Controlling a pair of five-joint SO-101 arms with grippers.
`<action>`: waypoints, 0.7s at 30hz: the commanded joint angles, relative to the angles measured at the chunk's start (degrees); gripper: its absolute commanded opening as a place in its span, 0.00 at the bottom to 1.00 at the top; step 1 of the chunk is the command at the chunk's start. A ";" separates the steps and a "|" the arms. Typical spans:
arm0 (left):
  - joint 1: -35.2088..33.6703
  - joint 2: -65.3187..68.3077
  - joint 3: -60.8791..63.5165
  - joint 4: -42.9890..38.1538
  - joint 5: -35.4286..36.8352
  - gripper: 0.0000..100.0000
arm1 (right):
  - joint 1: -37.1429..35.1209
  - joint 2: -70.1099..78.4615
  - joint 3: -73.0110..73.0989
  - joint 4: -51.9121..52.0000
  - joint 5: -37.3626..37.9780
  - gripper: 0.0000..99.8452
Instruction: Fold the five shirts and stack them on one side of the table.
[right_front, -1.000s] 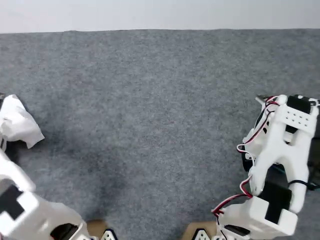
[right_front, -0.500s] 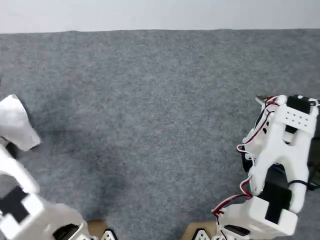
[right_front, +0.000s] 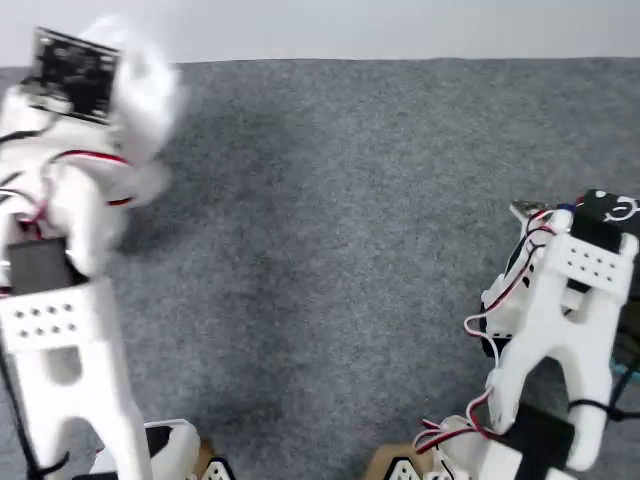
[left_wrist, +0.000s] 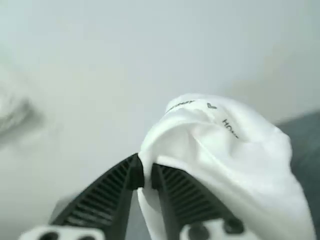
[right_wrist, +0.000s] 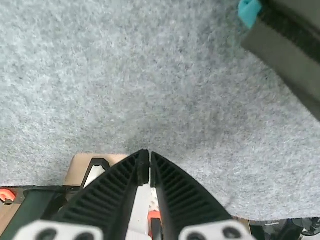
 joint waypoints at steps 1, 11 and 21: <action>12.40 -3.87 -2.15 -3.60 1.85 0.01 | -0.66 -4.09 0.62 2.33 -0.35 0.01; 7.47 3.43 23.52 -1.32 1.05 0.01 | -2.68 -5.58 0.97 2.33 -0.35 0.01; -17.14 9.93 33.63 -1.76 -5.98 0.17 | -21.85 -5.14 0.70 -0.31 -0.70 0.01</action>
